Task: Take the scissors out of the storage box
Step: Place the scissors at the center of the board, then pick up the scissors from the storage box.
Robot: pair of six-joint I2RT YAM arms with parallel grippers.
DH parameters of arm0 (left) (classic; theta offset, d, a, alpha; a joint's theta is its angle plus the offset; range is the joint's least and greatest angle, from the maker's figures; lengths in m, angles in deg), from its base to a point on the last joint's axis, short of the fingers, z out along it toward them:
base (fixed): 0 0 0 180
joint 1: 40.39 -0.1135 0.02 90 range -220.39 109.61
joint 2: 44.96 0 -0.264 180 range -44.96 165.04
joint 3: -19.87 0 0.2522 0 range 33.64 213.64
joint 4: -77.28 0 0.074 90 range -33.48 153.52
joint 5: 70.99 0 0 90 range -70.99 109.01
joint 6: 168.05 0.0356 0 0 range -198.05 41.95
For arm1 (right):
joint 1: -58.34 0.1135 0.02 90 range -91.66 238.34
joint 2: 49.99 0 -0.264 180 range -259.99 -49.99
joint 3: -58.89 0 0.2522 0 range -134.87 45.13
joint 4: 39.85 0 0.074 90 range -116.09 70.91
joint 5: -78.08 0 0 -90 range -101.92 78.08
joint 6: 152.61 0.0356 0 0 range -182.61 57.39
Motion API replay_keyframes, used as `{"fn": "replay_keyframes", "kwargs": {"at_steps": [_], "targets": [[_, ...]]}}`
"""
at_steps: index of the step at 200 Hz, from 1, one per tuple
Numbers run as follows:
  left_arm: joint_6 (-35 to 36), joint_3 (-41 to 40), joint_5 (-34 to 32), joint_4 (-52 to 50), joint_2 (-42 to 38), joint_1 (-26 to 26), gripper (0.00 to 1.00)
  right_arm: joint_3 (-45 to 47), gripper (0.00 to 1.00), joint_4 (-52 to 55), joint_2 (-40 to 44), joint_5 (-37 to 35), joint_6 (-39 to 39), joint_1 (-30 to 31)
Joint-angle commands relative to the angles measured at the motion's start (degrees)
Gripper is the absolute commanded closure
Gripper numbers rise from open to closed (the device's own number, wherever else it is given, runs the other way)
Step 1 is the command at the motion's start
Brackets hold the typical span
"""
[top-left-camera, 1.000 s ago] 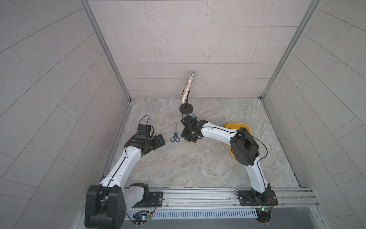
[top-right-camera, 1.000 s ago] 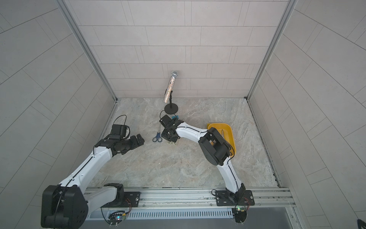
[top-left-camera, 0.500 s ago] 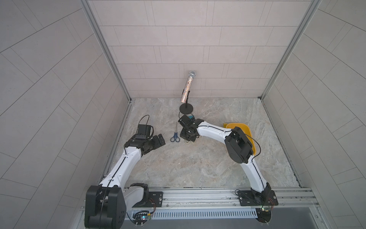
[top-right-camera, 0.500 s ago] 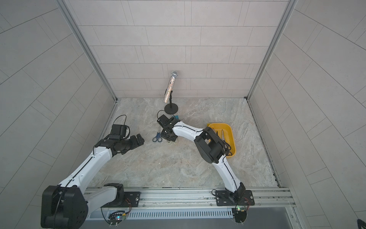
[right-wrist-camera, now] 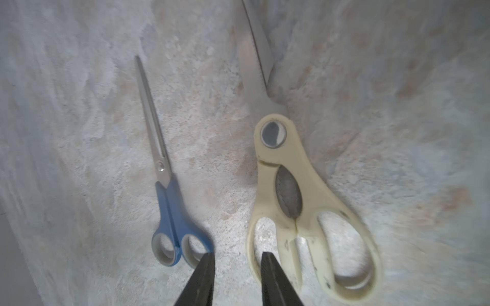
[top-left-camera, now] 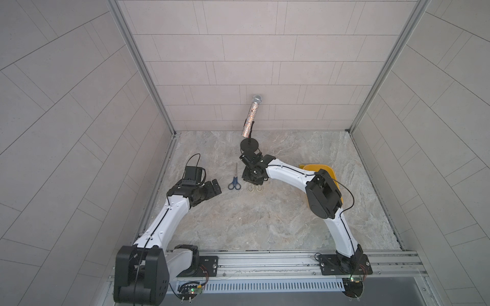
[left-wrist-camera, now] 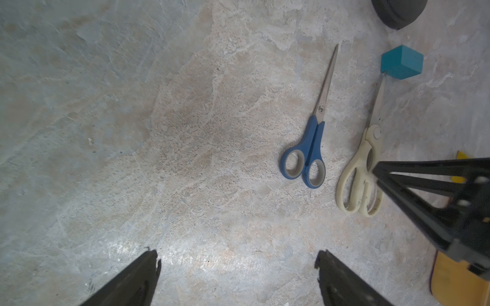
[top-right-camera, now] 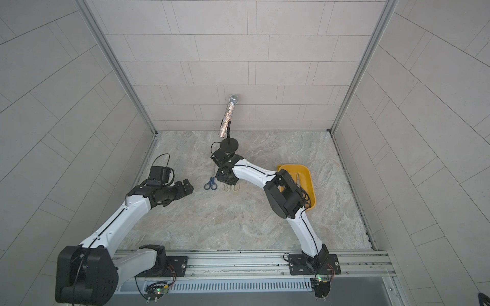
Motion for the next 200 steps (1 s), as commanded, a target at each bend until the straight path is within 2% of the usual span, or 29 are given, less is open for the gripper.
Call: {"fn": "replay_keyframes", "kwargs": {"at_steps": [1,52,91,157,200], "targets": [[0.9,0.2,1.8,-0.8,2.0,-0.3,0.00,3.5,0.66,2.4,8.7,-0.8,-7.5,-2.3],[0.3,-0.2,4.9,-0.8,4.0,0.0,0.00,15.6,0.66,8.3,22.1,0.2,-22.7,-10.0],[0.0,0.3,7.5,-0.9,5.5,1.7,0.00,24.7,0.66,12.8,31.0,1.9,-30.2,-17.6],[1.6,5.8,6.5,-3.0,11.0,8.5,0.00,37.3,0.68,19.2,42.8,2.2,-37.1,-33.0],[1.8,7.3,6.0,-3.8,11.9,9.6,0.00,43.6,0.68,20.5,45.1,1.1,-36.7,-36.5]]}}
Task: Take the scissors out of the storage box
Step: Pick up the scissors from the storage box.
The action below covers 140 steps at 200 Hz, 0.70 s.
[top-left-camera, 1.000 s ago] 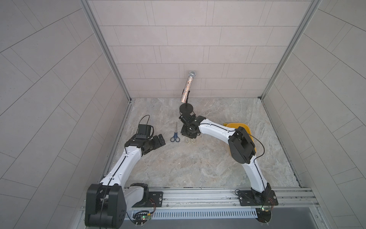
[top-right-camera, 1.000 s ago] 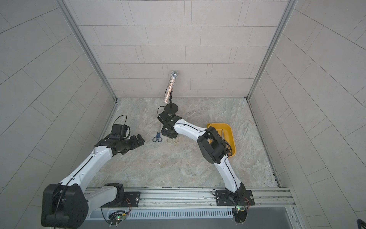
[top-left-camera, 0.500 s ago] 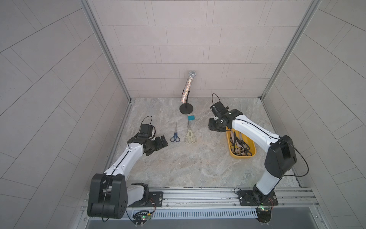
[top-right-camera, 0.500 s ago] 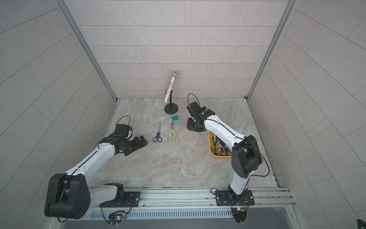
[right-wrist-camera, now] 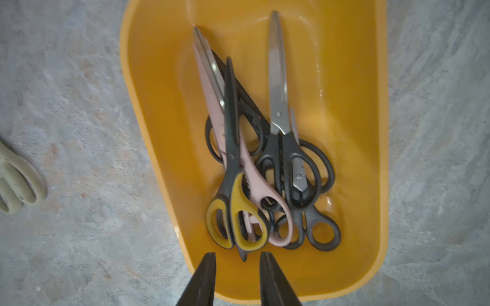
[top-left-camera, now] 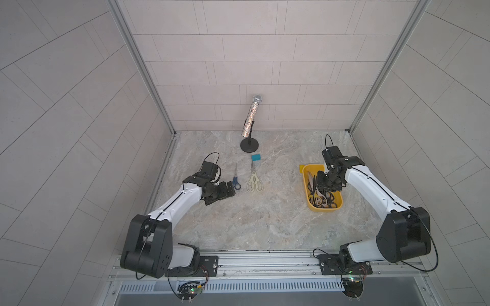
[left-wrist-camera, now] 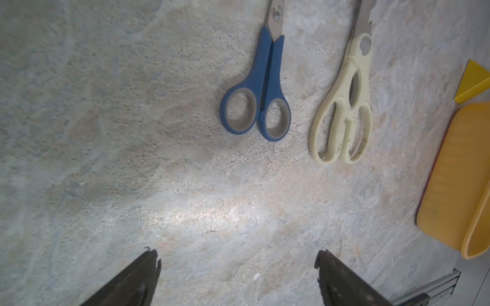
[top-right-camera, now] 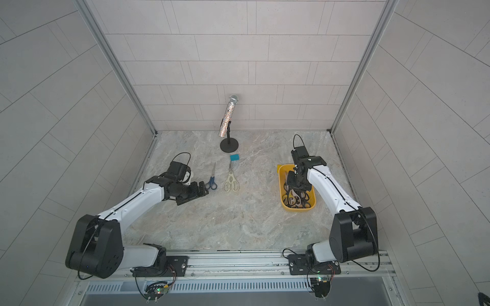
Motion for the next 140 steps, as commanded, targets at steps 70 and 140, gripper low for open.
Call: {"fn": "replay_keyframes", "kwargs": {"at_steps": [70,140], "targets": [[3.1,0.7,-2.6,-4.6,-1.0,0.7,0.00,9.3,0.71,-4.8,-1.2,0.7,0.0,-0.9],[3.4,0.0,-3.7,-4.8,-1.5,0.7,0.00,10.7,0.75,-9.3,-5.3,-1.2,-1.2,-0.9]]}}
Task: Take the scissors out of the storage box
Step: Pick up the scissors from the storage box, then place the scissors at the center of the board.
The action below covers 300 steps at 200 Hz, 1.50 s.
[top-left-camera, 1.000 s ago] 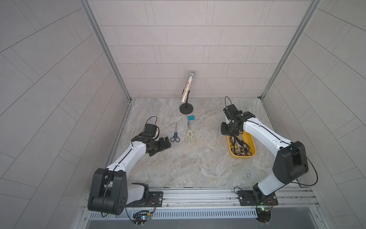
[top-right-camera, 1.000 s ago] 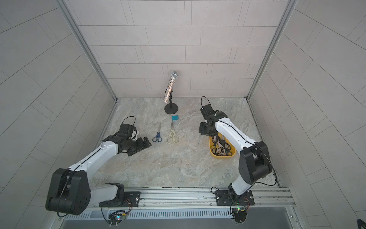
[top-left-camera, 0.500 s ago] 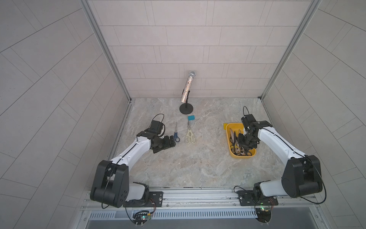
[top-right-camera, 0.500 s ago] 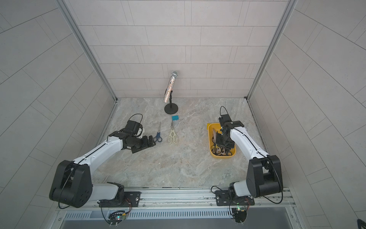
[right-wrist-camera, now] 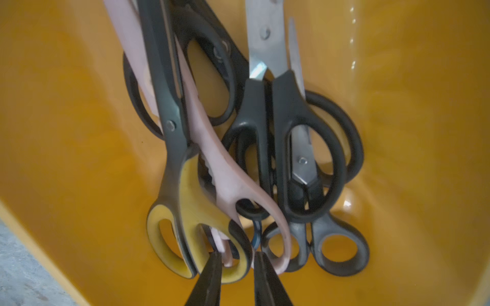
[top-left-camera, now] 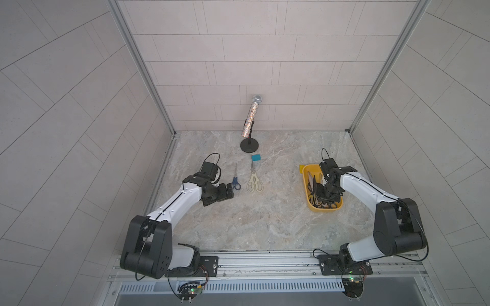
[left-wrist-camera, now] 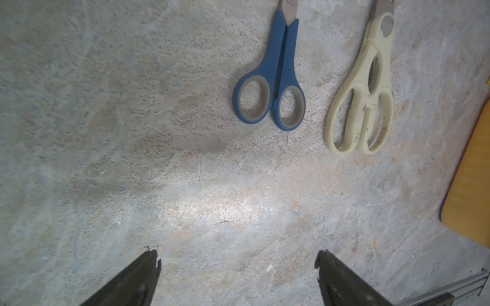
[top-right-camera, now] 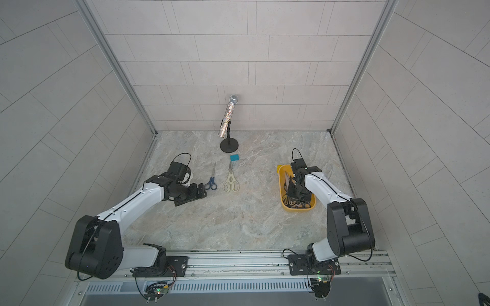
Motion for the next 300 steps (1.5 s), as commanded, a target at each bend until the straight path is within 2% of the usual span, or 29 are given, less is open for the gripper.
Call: {"fn": "replay_keyframes", "kwargs": {"at_steps": [1,36,65,139,200,238,300], "targets": [[1.2,-0.5,-1.4,-1.4,-1.2,0.2,0.00,0.4,0.75,-1.3,-1.1,-1.9,-1.0,-0.1],[0.8,-1.1,-1.6,-0.8,-1.4,0.2,0.00,0.6,0.79,-1.2,-2.6,-3.2,-1.9,-0.1],[0.6,-1.6,-1.6,-0.4,-1.7,0.1,0.00,1.0,0.87,-1.4,-2.8,-3.2,-2.3,-0.1],[1.7,-2.1,-2.4,0.2,-1.8,-0.3,0.00,-2.1,1.00,3.0,1.2,-4.2,-5.6,-0.1],[-1.3,-3.0,1.0,3.0,-2.5,-2.3,0.00,-7.5,1.00,8.4,5.5,-6.8,-8.8,-0.1],[-1.8,-3.7,2.4,3.3,-3.0,-4.6,0.00,-10.7,1.00,8.7,6.2,-2.1,-9.0,0.1],[-4.3,-6.5,4.1,4.2,-5.0,-9.4,0.00,-17.7,1.00,6.8,1.4,0.2,-8.3,7.0]]}}
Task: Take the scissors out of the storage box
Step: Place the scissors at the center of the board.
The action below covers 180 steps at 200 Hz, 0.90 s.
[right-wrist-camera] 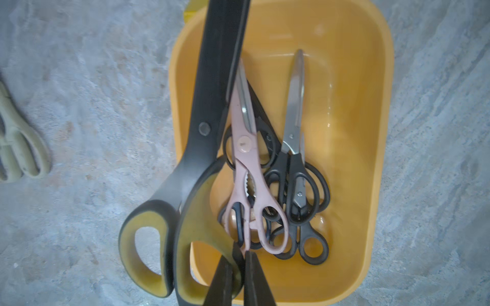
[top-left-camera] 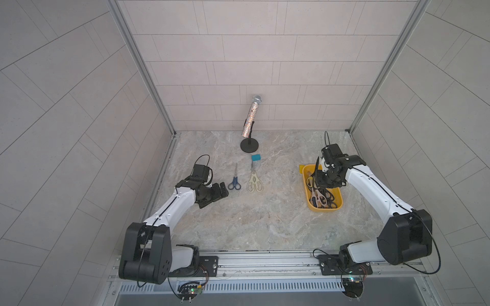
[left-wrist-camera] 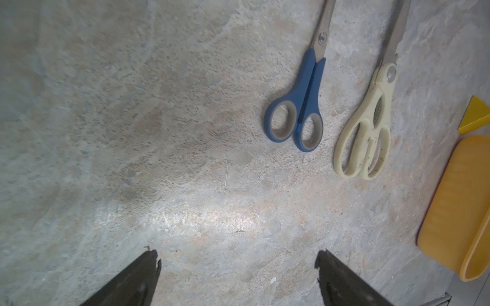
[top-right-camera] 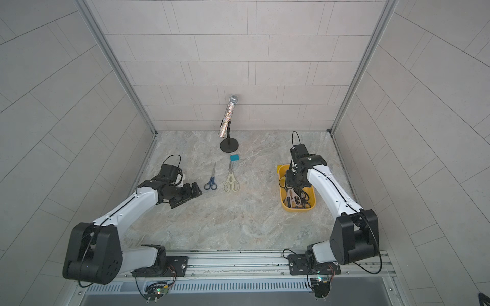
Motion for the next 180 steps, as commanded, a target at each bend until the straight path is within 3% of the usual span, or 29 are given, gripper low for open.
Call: {"fn": "replay_keyframes", "kwargs": {"at_steps": [1,37,96,180], "targets": [[-1.7,-1.8,1.3,0.3,-1.7,-1.9,0.00,-2.9,1.00,-0.1,-2.4,0.8,0.0,3.3],[-3.1,-4.6,5.0,1.4,-3.5,-5.0,0.00,-6.7,1.00,-2.0,-8.6,1.2,1.0,8.5],[-2.9,-5.3,4.5,1.5,-4.5,-6.3,0.00,-13.3,1.00,-5.9,-21.3,2.4,0.1,15.6],[-2.8,-5.3,3.8,1.3,-5.2,-6.3,0.00,-16.7,1.00,-8.9,-32.0,3.1,-1.0,17.4]]}}
